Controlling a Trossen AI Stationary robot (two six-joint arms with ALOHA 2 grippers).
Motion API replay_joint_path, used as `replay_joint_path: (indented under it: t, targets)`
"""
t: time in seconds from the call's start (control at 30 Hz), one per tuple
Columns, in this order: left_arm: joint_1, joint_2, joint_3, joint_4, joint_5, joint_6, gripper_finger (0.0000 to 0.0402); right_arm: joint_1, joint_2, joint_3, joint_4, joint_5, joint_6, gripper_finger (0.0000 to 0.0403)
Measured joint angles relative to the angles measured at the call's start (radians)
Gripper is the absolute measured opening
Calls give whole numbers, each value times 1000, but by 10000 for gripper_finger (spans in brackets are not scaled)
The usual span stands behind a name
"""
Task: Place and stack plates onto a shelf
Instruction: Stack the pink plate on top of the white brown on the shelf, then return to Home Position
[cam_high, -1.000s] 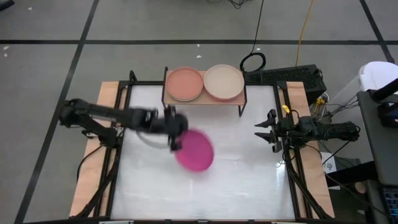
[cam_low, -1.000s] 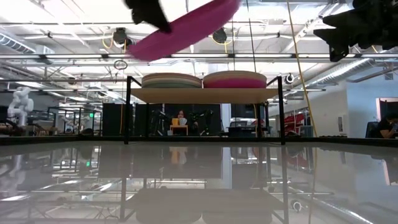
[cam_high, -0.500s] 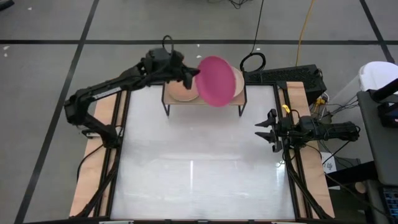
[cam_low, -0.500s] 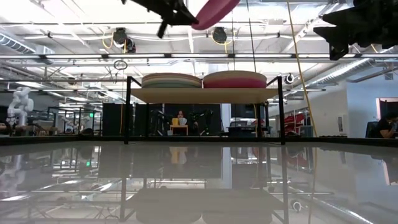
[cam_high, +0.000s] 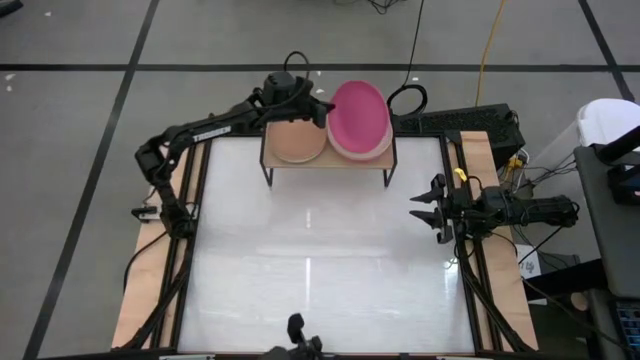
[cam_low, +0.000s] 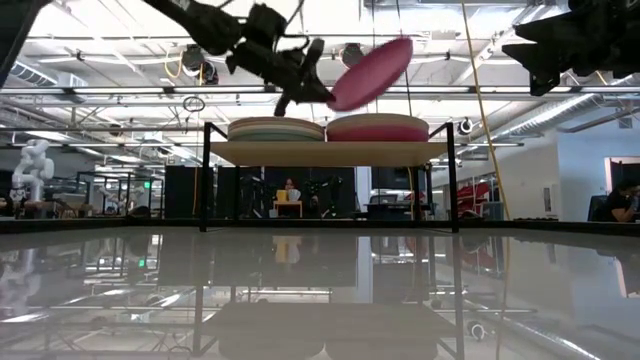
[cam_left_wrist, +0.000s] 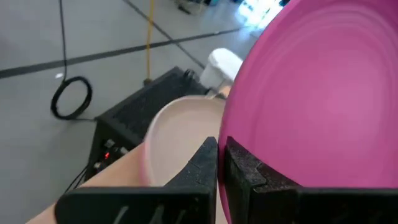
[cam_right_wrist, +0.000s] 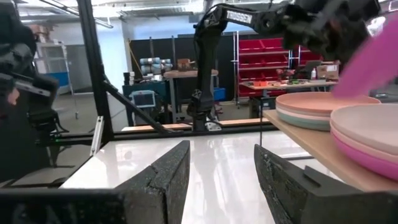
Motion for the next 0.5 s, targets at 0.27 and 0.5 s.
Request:
replay_joint_path:
  t: [0.27,0.5]
  targets:
    - [15,35,0,-2,70,84,53,0,0,0,0,0,-21,160]
    - [5,32,0,25,70,95,118,0,0,0,0,0,-28,160]
